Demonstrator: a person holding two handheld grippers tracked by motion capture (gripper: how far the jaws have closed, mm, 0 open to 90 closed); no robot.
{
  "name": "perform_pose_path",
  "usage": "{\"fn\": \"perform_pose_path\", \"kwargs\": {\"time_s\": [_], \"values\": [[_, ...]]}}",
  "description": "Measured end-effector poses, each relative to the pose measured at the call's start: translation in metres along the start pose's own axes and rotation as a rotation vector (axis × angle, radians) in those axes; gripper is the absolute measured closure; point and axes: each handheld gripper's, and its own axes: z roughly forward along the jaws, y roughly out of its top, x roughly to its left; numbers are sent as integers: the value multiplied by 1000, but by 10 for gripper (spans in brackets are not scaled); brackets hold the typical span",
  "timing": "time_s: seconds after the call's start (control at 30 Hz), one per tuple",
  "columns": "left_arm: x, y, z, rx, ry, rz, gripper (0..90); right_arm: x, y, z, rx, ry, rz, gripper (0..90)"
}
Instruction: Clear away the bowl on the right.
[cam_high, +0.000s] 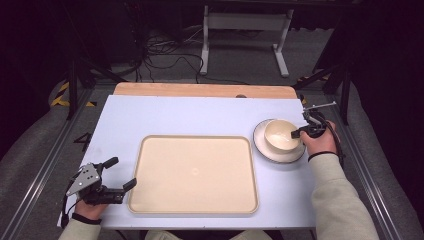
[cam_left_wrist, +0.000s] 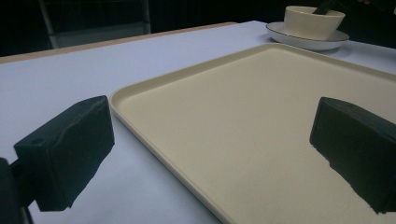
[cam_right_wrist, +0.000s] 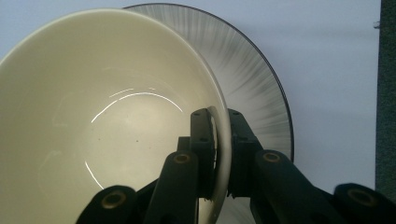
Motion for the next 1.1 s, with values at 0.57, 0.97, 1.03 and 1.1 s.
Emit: {"fn": "perform_pose_path", "kwargs": {"time_s": [0.57,0.97,1.03,1.1], "values": [[0,0,0,-3,-2,-2,4,14,6,-26,-25,-13,16,830],[0,0,0,-5,-2,-2,4,29,13,-51,-49,1,71,824],[0,0,0,-3,-3,-1,4,31,14,-55,-52,-1,68,824],[0,0,0,-6,-1,-2,4,33,15,-59,-51,1,64,824]]}}
